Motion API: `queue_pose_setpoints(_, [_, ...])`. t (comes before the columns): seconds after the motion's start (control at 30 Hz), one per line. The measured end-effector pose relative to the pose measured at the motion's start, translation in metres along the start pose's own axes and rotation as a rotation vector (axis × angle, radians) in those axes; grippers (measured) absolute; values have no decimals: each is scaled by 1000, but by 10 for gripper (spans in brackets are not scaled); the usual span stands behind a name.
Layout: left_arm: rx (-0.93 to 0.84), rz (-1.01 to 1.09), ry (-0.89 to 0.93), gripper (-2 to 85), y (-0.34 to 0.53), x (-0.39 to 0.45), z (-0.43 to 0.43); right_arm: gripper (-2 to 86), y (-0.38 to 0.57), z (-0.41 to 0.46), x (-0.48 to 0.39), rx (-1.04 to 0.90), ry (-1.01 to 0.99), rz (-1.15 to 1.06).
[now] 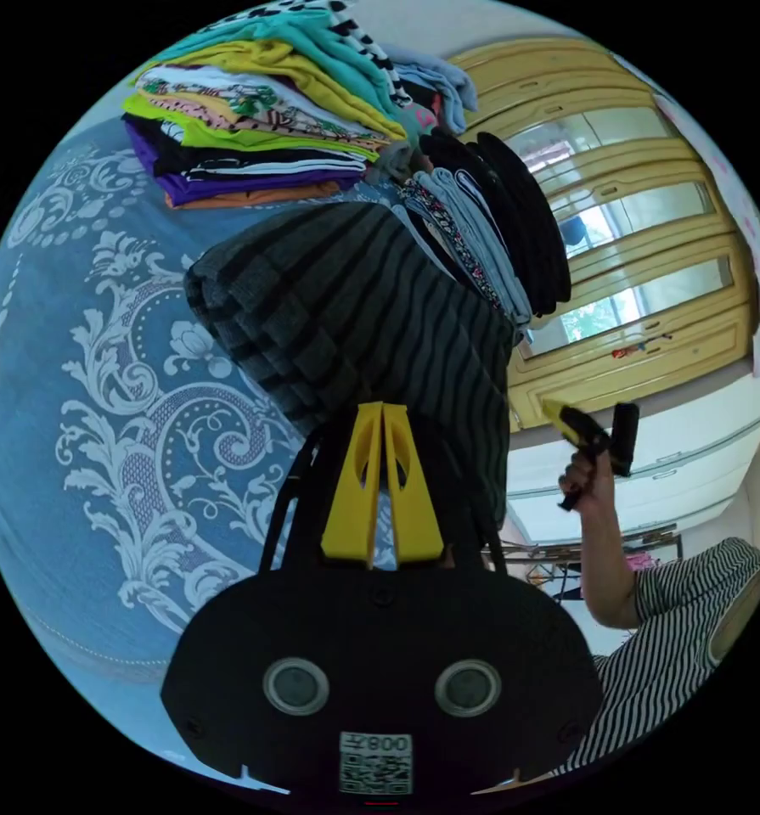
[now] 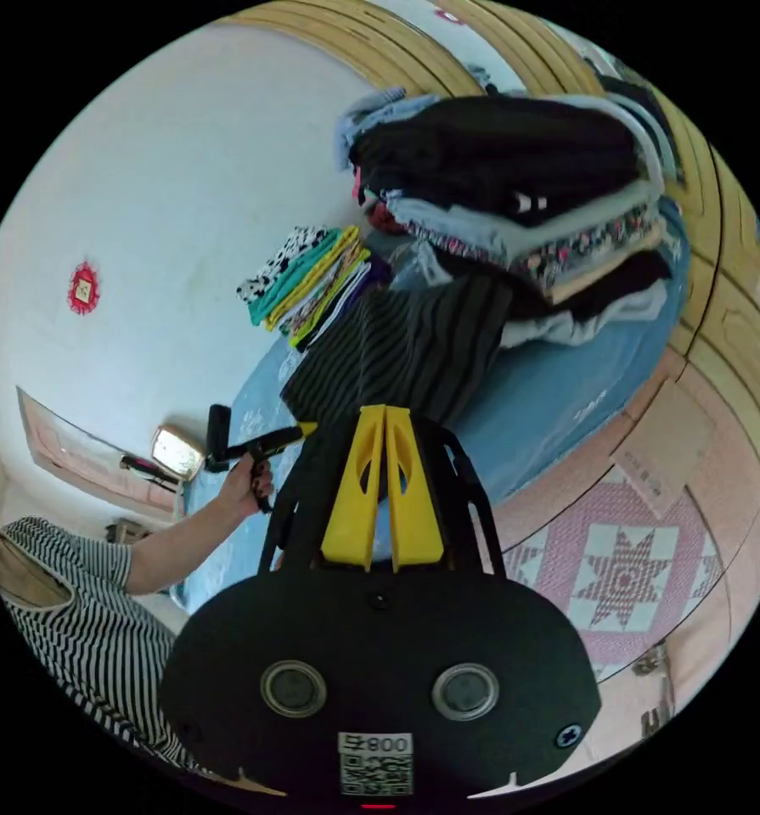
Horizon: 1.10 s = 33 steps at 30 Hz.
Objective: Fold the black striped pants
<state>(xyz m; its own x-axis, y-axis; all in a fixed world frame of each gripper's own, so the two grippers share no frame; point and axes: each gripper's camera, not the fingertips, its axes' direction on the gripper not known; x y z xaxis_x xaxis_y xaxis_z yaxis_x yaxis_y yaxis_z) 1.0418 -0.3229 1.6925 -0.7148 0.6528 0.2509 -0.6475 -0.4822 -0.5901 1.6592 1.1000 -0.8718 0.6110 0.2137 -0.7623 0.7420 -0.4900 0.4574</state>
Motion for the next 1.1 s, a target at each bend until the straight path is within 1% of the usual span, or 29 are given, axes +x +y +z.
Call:
queue_pose_setpoints(0.1, [-7, -7, -9, -1, -2, 4, 13, 1, -48, 15, 3, 38, 126, -68])
queue_pose_setpoints(0.2, [-10, -26, 8, -2, -2, 5, 23, 0, -84, 45, 11, -55, 203, -76])
queue_pose_setpoints(0.3, [-11, -24, 18, -2, -2, 8, 34, 0, -85, 77, 34, -161, 338, -51])
queue_pose_setpoints(0.37, [-20, -14, 9, -2, -3, 13, 41, 0, -77, 78, 53, -72, 263, -10])
queue_pose_setpoints(0.43, [-30, 12, -19, -1, -3, 21, 48, 0, -82, 72, 70, -29, 144, 92])
queue_pose_setpoints(0.57, [-46, 19, -38, -1, -2, 33, 57, 0, -99, 71, 70, -34, 150, 94])
queue_pose_setpoints(0.63, [-19, 23, -65, 0, 1, 50, 54, 0, -107, 57, 61, -4, 141, 92])
queue_pose_setpoints(0.67, [-10, 45, -89, 0, 3, 58, 52, 0, -108, 52, 54, 14, 150, 72])
queue_pose_setpoints(0.73, [14, 167, -181, 0, 13, 91, 48, 0, -103, 38, 19, 48, 178, -68])
queue_pose_setpoints(0.8, [18, 248, -239, 0, 22, 112, 52, 1, -95, 39, -7, 29, 209, -182])
queue_pose_setpoints(0.87, [-33, 291, -326, 1, 27, 123, 67, 1, -85, 53, -26, -14, 284, -270])
queue_pose_setpoints(0.9, [-112, 317, -371, 1, 30, 125, 84, 1, -81, 70, -33, -87, 309, -327])
queue_pose_setpoints(0.93, [-89, 342, -374, 1, 35, 127, 91, 1, -80, 90, -32, -165, 353, -310])
queue_pose_setpoints(0.97, [-57, 353, -360, 1, 37, 129, 91, 1, -80, 95, -32, -148, 381, -290])
queue_pose_setpoints(1.0, [-44, 340, -339, 1, 39, 130, 92, 1, -78, 93, -36, -65, 413, -322])
queue_pose_setpoints(1.03, [-44, 318, -313, 2, 39, 132, 92, 1, -80, 95, -38, -48, 454, -366])
queue_pose_setpoints(1.1, [-51, 299, -298, 1, 40, 137, 93, 2, -88, 91, -37, -32, 457, -345])
